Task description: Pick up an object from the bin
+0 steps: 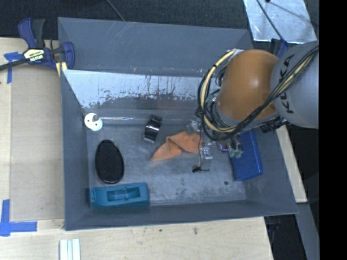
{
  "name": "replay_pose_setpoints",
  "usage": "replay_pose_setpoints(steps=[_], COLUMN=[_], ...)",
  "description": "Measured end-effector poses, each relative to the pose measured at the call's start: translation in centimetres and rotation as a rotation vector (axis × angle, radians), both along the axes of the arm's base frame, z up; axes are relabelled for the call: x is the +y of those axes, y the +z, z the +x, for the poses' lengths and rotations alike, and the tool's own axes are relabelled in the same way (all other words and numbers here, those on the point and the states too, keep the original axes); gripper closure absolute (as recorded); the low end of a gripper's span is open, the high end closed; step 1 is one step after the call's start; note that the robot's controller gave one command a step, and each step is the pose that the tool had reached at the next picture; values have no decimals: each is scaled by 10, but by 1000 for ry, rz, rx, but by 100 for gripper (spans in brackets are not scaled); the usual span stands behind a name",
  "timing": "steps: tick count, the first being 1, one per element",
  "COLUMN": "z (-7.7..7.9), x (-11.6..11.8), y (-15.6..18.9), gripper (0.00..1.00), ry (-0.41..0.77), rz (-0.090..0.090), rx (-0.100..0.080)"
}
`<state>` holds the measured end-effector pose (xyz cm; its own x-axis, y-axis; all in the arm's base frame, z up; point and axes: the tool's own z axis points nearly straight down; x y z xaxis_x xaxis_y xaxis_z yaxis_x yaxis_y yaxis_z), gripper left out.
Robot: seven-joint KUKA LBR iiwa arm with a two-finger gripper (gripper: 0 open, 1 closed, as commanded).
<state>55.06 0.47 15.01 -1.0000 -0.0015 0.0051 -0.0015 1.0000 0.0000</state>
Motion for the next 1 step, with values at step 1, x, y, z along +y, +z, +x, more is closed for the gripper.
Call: replay_pose_setpoints(steps=[1], z=[2], x=[0], y=[5], gripper=[0], ry=[0], rz=[0], rx=[-8])
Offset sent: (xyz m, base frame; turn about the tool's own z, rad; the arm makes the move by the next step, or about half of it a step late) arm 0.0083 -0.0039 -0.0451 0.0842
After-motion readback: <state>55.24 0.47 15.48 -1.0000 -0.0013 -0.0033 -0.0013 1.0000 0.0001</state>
